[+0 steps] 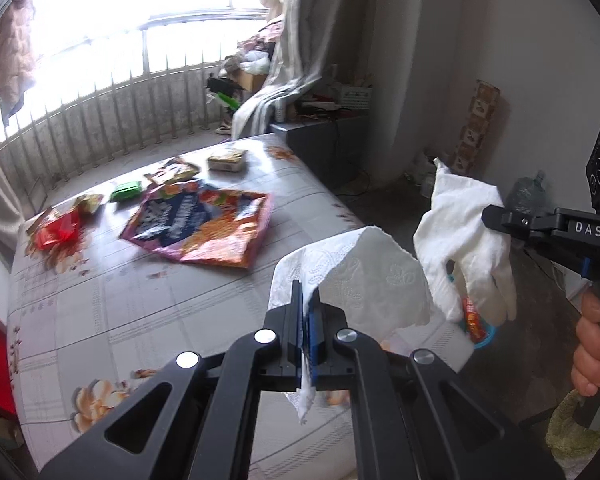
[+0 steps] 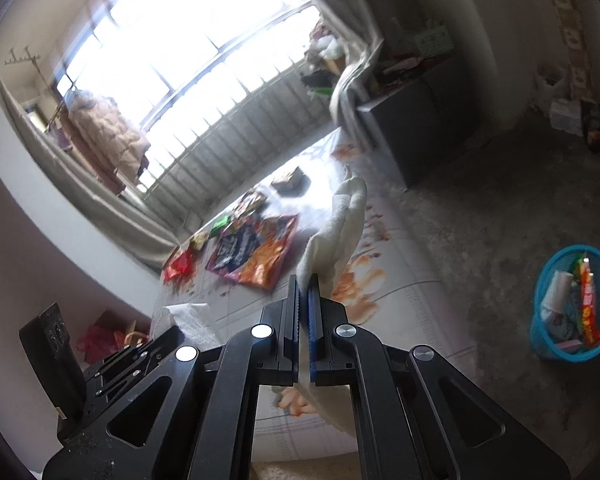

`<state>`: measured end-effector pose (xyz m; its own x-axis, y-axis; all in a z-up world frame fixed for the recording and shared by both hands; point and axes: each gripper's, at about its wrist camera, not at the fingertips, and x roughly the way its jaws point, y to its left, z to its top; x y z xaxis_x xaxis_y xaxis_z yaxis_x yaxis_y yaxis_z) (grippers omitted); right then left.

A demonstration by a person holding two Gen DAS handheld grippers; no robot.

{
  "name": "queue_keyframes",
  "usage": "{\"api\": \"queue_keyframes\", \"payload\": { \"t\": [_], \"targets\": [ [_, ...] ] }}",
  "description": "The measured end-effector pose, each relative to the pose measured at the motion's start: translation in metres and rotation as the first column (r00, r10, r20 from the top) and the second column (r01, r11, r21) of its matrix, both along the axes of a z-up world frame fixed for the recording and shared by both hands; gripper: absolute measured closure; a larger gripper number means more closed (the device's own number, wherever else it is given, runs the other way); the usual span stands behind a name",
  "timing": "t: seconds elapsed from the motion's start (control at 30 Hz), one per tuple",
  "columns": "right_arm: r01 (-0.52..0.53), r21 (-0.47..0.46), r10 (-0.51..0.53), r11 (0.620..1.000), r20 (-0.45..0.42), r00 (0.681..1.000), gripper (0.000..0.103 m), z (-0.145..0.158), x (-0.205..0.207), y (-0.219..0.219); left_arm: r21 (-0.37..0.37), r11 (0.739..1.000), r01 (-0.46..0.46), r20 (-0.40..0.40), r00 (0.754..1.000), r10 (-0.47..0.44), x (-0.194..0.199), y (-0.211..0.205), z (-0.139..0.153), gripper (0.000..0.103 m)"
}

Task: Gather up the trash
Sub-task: 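Carry the tissue with the left gripper while the right gripper carries the glove to the wastebasket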

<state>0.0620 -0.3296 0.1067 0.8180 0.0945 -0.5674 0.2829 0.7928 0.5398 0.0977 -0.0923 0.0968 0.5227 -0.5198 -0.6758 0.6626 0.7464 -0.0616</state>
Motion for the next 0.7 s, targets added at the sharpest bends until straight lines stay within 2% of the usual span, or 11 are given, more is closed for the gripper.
{"api": "queue_keyframes", "payload": {
  "t": [0.13, 0.27, 0.4, 0.5, 0.6, 0.7],
  "targets": [
    [0.115, -0.016, -0.115, 0.993, 0.023, 0.993, 0.101, 0.007, -0.038, -0.032, -0.012, 0.997, 0.076, -0.005, 0.997, -0.076, -0.007, -0.031, 0.006, 0.101],
    [0.255, -0.021, -0.254, 0.967, 0.028, 0.967, 0.101, 0.004, -0.084, -0.074, -0.01, 0.982, 0.186, -0.018, 0.982, -0.186, -0.018, -0.082, 0.009, 0.101],
    [0.354, -0.005, -0.354, 0.935, 0.0, 0.935, 0.101, -0.015, -0.12, -0.111, 0.009, 0.953, 0.302, -0.061, 0.952, -0.301, -0.032, -0.145, 0.001, 0.101],
    [0.406, 0.018, -0.405, 0.914, -0.047, 0.913, 0.101, -0.039, -0.138, -0.137, 0.018, 0.923, 0.383, -0.119, 0.918, -0.379, -0.044, -0.195, -0.015, 0.101],
    [0.453, 0.033, -0.447, 0.891, -0.11, 0.888, 0.101, -0.069, -0.147, -0.16, 0.053, 0.893, 0.447, -0.178, 0.884, -0.432, -0.055, -0.252, -0.04, 0.101],
    [0.48, 0.049, -0.468, 0.876, -0.156, 0.87, 0.101, -0.093, -0.151, -0.178, 0.102, 0.87, 0.482, -0.227, 0.863, -0.451, -0.063, -0.301, -0.07, 0.101]
  ]
}}
